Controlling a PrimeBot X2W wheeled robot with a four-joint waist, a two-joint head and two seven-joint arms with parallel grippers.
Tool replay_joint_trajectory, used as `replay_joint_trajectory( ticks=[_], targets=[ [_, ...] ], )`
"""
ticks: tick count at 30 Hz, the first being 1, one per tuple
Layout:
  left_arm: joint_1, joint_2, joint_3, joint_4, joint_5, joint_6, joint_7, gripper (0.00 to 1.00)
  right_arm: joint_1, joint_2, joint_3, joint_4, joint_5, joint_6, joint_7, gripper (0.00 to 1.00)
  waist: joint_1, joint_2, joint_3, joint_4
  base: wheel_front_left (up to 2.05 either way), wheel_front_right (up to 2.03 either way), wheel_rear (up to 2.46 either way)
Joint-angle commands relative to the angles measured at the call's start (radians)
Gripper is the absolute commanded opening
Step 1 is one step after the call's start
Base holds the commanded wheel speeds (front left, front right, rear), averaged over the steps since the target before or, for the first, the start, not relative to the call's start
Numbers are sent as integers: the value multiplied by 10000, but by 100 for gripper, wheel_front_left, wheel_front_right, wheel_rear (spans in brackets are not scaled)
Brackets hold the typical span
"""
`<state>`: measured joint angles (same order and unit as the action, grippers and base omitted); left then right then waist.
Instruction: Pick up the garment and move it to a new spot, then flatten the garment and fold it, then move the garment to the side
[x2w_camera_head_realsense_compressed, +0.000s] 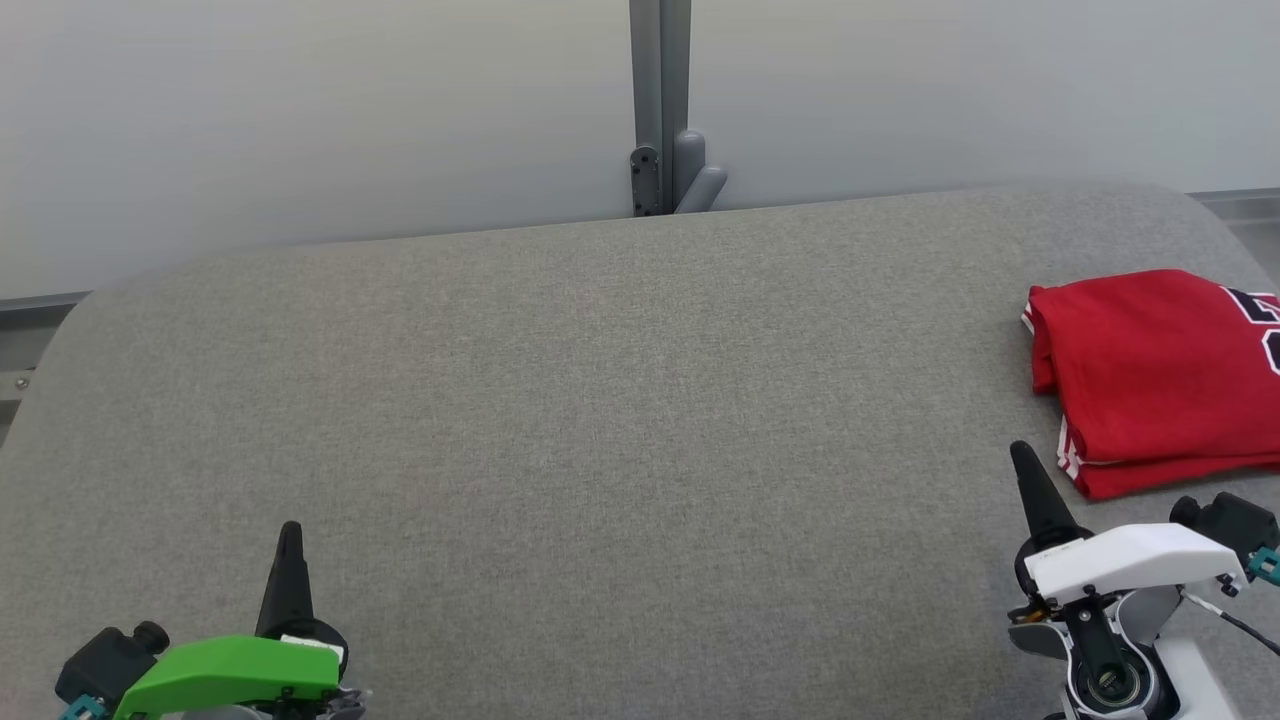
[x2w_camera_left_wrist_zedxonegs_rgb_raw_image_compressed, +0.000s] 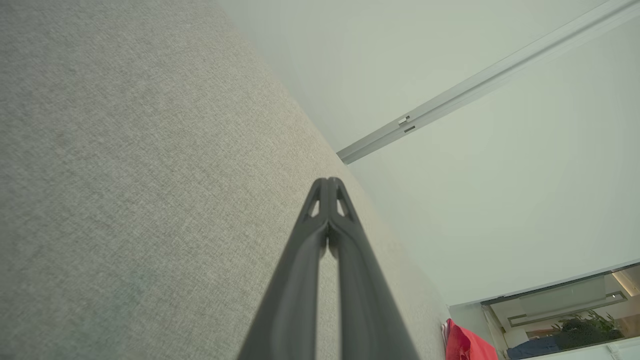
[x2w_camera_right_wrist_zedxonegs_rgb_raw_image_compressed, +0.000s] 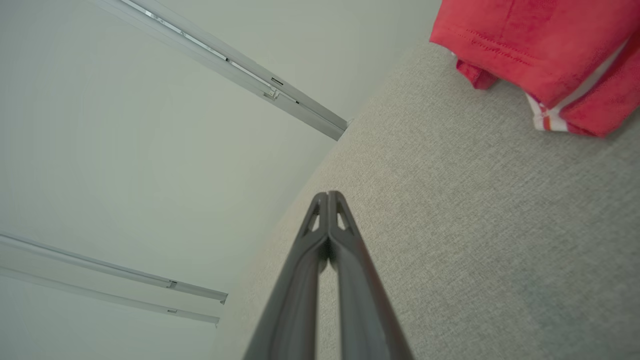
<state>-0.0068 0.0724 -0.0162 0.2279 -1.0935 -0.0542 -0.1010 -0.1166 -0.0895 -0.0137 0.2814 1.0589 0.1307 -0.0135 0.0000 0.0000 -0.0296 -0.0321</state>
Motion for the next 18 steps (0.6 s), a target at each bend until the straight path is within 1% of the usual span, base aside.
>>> replay_joint_trajectory(
  ticks=[1, 18],
  targets=[
    [-294, 74, 89, -50, -335, -116, 59, 0, -313, -21, -68, 7, 328, 4, 92, 0, 0, 0, 9, 8, 0, 0, 0],
    [-709, 81, 396, 178, -1908, -313, 398, 0, -816, 62, -289, 504, 1907, 4, 604, 0, 0, 0, 95, 88, 0, 0, 0]
  ],
)
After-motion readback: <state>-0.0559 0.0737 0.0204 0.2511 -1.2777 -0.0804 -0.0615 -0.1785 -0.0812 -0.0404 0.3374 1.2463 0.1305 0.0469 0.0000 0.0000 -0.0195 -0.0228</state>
